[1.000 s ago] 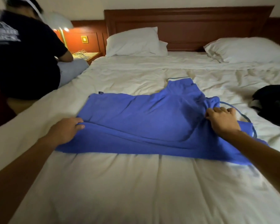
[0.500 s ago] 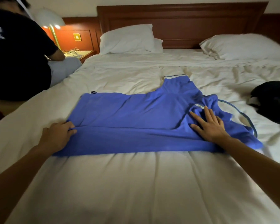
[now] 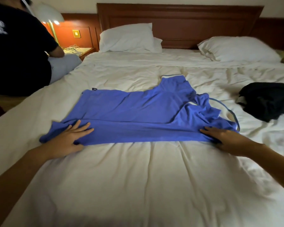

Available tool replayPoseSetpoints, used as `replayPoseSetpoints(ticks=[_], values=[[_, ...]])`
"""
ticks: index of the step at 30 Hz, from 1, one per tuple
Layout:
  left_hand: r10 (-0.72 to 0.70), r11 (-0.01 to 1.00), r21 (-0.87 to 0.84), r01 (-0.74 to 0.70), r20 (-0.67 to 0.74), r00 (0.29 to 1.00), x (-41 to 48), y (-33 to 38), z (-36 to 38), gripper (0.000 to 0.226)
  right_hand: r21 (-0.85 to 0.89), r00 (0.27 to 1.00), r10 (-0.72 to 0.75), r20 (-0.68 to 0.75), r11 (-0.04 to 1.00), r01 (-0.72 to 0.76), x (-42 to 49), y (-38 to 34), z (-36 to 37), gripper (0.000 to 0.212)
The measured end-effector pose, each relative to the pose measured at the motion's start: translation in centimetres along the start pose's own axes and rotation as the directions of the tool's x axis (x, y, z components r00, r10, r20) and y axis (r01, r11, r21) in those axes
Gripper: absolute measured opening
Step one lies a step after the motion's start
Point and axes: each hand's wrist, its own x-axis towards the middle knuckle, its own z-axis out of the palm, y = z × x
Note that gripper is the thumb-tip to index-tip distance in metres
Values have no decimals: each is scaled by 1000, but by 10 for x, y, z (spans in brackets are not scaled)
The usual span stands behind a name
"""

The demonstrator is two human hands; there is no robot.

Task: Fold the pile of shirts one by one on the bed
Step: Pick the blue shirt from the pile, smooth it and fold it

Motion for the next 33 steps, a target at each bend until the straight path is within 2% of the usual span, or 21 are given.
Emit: replayPoseSetpoints(ticks=[4,7,10,12,14,16,18,20,22,23,24,26,28,30,32,33], values=[[-44,991,128,31,100,994,-2,6,-5,75,-148,998,43,51,988,-35,-3,-2,-8,61],[-70,968,245,53,61,996,-7,11,-5,73,-186,998,44,39,982,-36,-13,-6,-15,73],[-41,965,260,33,26,999,-23,18,-11,74,-159,1000,12,-17,987,-15,-34,-9,-21,81],[-25,975,223,19,24,999,-37,24,-18,66,-109,999,-10,-43,994,5,-54,-7,-26,80],[-13,951,309,11,4,1000,-55,28,-24,54,-53,1000,-16,-19,998,15,-81,-5,-31,81],[4,929,369,-22,47,999,-70,32,-24,45,0,999,-27,35,1000,27,-109,-3,-30,83],[75,884,455,-108,90,993,-80,32,-24,38,49,996,-27,81,999,23,-131,-4,-28,82],[56,949,309,-61,26,998,-94,37,-20,37,38,992,-11,125,999,6,-143,-8,-28,79],[17,983,180,-38,117,993,-99,32,-15,51,44,984,11,180,999,-19,-147,-15,-25,79],[-63,998,4,62,92,994,-101,31,-12,60,39,983,7,182,999,-14,-148,-19,-21,76],[-155,971,-166,169,96,983,-109,36,-15,65,34,988,-2,153,999,-4,-150,-22,-17,71],[-227,904,-358,234,62,972,-112,30,-14,66,53,998,0,69,999,-4,-157,-24,-7,66],[-243,920,-323,222,-24,970,-111,22,-4,65,119,999,8,33,993,-12,-163,-23,-3,66],[-289,901,-333,279,21,957,-114,25,-2,52,174,1000,10,23,985,-14,-171,-25,-8,67],[-235,894,-384,229,32,971,-117,20,-7,32,173,1000,7,19,985,-10,-176,-25,-16,72],[-127,959,-247,138,60,990,-118,20,-10,30,163,998,5,58,987,-14,-178,-25,-20,75]])
